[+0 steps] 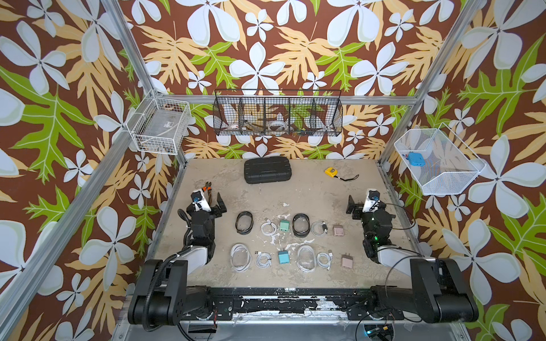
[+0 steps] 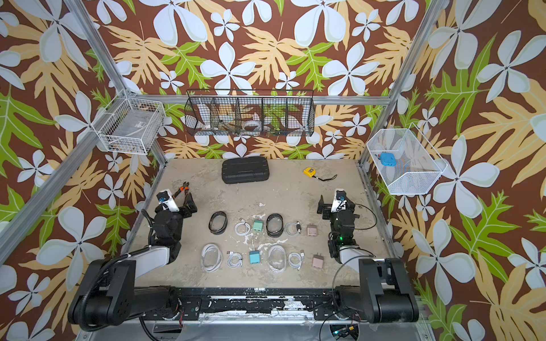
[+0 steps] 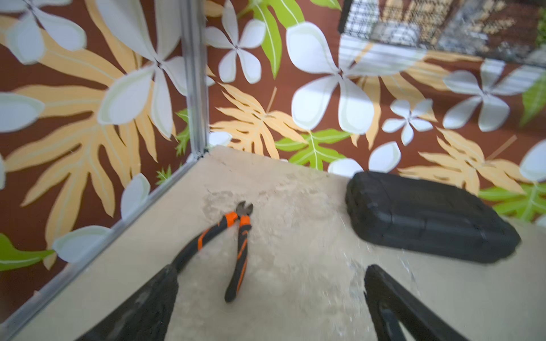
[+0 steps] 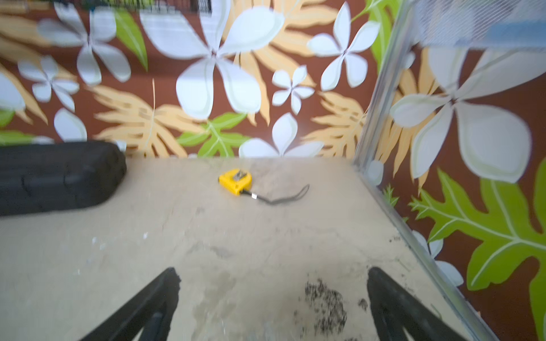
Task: Pack away charging kits
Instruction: Pick up the storage bag at the center of the board.
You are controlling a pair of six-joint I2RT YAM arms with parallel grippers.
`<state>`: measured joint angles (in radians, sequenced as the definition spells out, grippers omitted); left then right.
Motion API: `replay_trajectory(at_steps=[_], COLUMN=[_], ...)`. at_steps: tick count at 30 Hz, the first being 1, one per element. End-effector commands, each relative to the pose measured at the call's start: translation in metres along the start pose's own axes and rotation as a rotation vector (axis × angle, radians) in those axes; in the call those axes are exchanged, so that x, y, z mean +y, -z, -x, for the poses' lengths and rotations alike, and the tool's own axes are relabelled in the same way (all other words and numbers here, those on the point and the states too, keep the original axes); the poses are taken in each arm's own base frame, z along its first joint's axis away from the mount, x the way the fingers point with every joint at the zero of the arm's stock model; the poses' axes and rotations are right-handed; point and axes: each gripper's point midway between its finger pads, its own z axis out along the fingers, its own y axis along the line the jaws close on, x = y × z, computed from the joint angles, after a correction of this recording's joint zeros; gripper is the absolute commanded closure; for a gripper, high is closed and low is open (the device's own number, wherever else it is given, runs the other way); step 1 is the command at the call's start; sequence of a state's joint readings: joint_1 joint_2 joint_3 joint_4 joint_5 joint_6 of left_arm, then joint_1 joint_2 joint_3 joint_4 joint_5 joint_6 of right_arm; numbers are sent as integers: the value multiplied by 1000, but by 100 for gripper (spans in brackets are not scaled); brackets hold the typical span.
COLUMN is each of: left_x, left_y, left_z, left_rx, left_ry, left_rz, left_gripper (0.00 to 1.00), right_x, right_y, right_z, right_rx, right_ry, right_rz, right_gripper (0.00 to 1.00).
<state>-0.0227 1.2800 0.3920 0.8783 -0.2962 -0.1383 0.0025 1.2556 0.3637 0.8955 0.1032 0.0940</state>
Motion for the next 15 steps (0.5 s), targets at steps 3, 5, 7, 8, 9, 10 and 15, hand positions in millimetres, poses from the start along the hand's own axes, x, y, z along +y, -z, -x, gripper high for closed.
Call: replay_trajectory(at_steps=[3,5,7,8,9,10,15], left_x=[17,6,-15,-30,-45,-60,-110], left_y=[-8,-5,4,11,20,28,68], left_z=[-12,-2,6,5,-1,-8,-43], left_rx=[287,356,411,457,516,574,783], left_ry=[21,40,20,3,-6,-13,-56], left_rz=[184,183,146,107,64,7,-155], left_gripper=[0,0,2,3,5,6,10], right_x=[-9,8,38,58,78,98,188], right_y=[4,6,11,14,18,21,31], right_z=[7,18,31,36,39,40,32], right_rx=[146,177,215,246,283,312,444], right_ry=[-199,-254,-267,-232,-197,-177,-44], right_rz=[-35,46,153,196,238,295,515], right_gripper=[0,1,4,5,5,5,13])
